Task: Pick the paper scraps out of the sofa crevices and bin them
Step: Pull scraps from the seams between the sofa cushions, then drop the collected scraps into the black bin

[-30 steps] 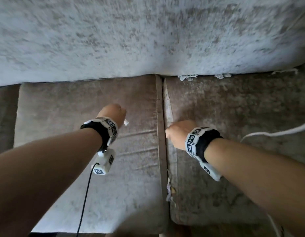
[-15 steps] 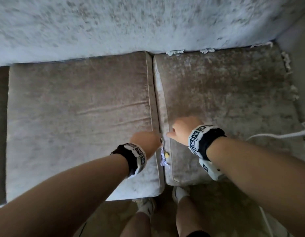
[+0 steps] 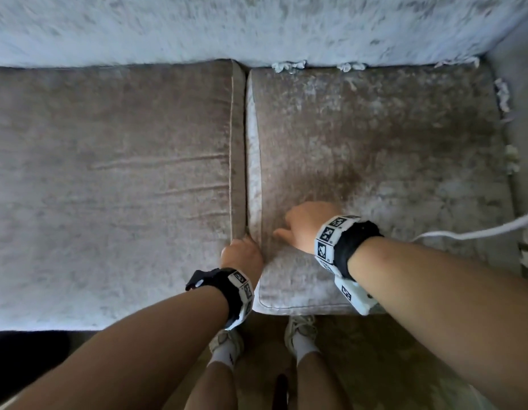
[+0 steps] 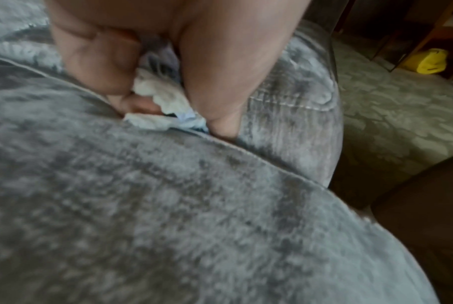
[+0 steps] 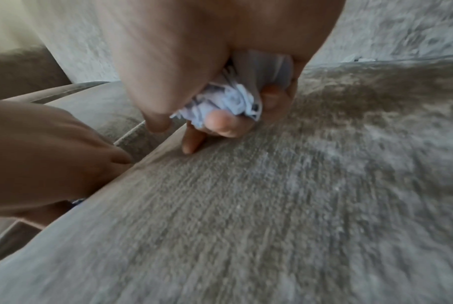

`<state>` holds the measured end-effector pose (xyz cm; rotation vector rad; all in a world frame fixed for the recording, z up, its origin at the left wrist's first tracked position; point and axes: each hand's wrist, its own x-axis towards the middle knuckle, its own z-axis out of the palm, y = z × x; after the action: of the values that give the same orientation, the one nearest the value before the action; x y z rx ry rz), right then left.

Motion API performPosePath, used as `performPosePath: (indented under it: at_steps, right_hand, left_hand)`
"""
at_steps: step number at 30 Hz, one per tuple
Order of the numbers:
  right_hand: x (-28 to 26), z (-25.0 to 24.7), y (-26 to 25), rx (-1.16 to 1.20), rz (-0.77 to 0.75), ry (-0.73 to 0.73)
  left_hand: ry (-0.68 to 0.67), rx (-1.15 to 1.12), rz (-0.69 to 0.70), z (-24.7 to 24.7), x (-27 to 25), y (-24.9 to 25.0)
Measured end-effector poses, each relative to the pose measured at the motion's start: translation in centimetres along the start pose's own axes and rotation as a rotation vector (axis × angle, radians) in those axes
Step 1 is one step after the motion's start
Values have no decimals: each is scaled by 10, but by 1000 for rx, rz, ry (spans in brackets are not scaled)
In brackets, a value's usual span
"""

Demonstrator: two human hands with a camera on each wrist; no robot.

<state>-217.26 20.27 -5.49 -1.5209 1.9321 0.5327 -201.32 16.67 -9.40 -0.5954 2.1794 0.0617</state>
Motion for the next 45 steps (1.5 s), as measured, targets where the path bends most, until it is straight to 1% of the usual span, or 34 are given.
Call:
performPosePath:
  at_steps: [2, 5, 8, 10, 11, 12, 15, 16, 18, 19, 20, 23, 27, 29, 31, 33, 36, 38, 40, 42, 45]
  right_hand:
    - [2, 4, -1, 10, -14, 6]
    - [5, 1, -1, 14, -30, 14]
    - [1, -6, -4, -10, -44, 0]
    - [-3, -14, -8, -36, -54, 2]
    - [-5, -19, -11, -47, -63, 9]
    - [-6, -24, -15, -52, -76, 17]
    - [-5, -48, -33, 9, -126, 20]
    - [-3, -57, -42, 38, -153, 15]
    - [0, -76, -65, 110, -203, 20]
    - [2, -84, -77, 162, -213, 49]
    - [4, -90, -91, 229, -207, 67]
    - [6, -106, -141, 475, -177, 63]
    - [-3, -127, -225, 655, -227, -3]
    - [-5, -134, -267, 814, -223, -76]
    - [-8, -141, -310, 920, -209, -190]
    - [-10, -139, -351, 895, -241, -266]
    - [-12, -126, -409, 775, -334, -257]
    - [-18, -113, -450, 726, -356, -256]
    - [-26, -107, -492, 737, -343, -279]
    - [-32, -103, -532, 762, -299, -313]
    - [-40, -99, -591, 828, -275, -432]
  left_hand:
    - [-11, 27, 35, -1, 0, 1]
    - [18, 40, 90, -5, -4, -7]
    - [51, 6, 112, -5, -9, -16]
    - [72, -84, 119, -7, -13, -21]
    - [71, -175, 89, -8, -17, -24]
    - [72, -308, 31, -8, -21, -29]
    - [112, -774, -201, -2, -40, -55]
    - [137, -899, -258, 1, -47, -66]
    - [191, -1078, -330, 8, -62, -89]
    - [211, -1139, -370, 11, -70, -99]
    - [229, -1185, -410, 14, -79, -109]
    - [266, -1272, -525, 28, -110, -136]
    - [308, -1341, -690, 56, -161, -172]
    - [317, -1370, -766, 74, -190, -188]
    - [305, -1376, -825, 96, -219, -201]
    - [337, -1453, -928, 125, -245, -212]
    - [361, -1494, -1084, 173, -276, -227]
    - [357, -1518, -1156, 201, -302, -232]
    - [367, -1544, -1203, 229, -324, -240]
    - [345, -1569, -1233, 256, -345, -247]
    - [322, -1581, -1284, 290, -377, -262]
